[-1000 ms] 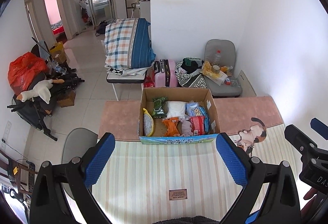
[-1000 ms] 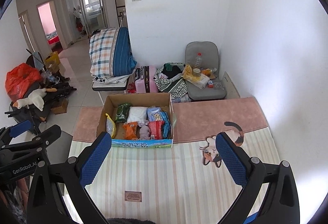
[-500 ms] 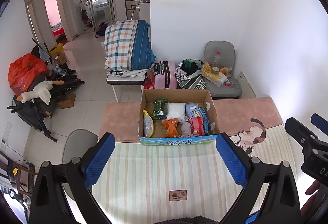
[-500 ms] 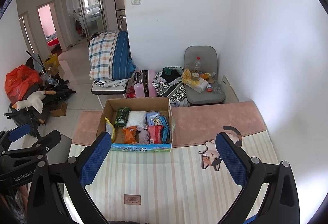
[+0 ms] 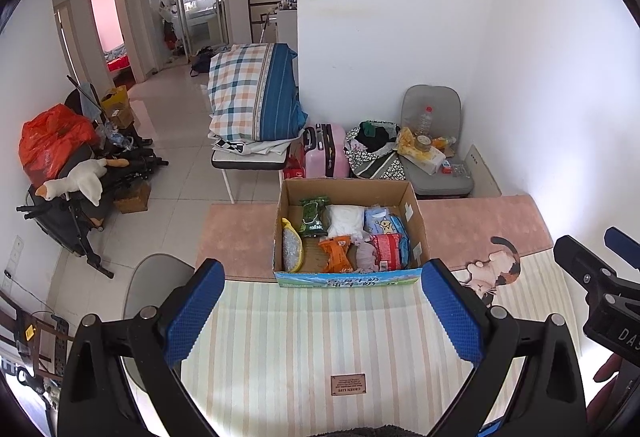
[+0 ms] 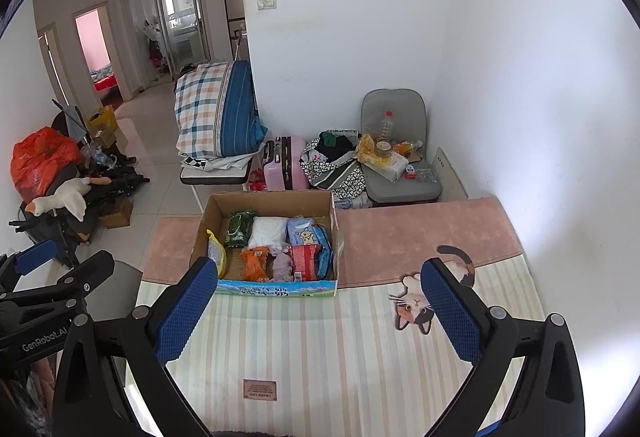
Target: Organize soft objects
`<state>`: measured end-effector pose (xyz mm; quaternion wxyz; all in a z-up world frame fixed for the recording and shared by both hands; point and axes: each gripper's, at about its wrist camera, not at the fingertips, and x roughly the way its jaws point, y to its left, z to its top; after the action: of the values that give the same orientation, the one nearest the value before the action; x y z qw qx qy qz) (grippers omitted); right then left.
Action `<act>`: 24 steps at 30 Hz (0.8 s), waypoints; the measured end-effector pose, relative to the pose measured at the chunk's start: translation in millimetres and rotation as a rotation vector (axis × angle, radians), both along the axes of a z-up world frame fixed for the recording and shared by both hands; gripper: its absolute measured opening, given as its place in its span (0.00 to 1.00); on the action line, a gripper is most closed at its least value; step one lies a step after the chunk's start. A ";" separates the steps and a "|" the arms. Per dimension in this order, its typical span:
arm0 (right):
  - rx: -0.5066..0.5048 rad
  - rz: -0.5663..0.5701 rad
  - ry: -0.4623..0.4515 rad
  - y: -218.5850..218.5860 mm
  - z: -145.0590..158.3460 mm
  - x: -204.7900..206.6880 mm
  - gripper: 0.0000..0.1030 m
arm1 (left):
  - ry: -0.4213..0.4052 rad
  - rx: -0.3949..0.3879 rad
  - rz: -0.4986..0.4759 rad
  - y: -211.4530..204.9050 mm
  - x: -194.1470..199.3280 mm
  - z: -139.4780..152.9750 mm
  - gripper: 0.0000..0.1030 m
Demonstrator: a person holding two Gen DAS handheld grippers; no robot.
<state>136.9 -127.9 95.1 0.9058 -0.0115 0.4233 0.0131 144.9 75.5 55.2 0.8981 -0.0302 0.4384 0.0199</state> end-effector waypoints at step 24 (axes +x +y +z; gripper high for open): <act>-0.005 0.007 0.003 0.4 -0.7 -0.8 1.00 | 0.013 0.000 -0.010 -2.0 2.5 -2.3 0.98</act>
<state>136.1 -127.5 94.4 0.9051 -0.0154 0.4247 0.0152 147.4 73.5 52.9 0.8953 -0.0280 0.4442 0.0158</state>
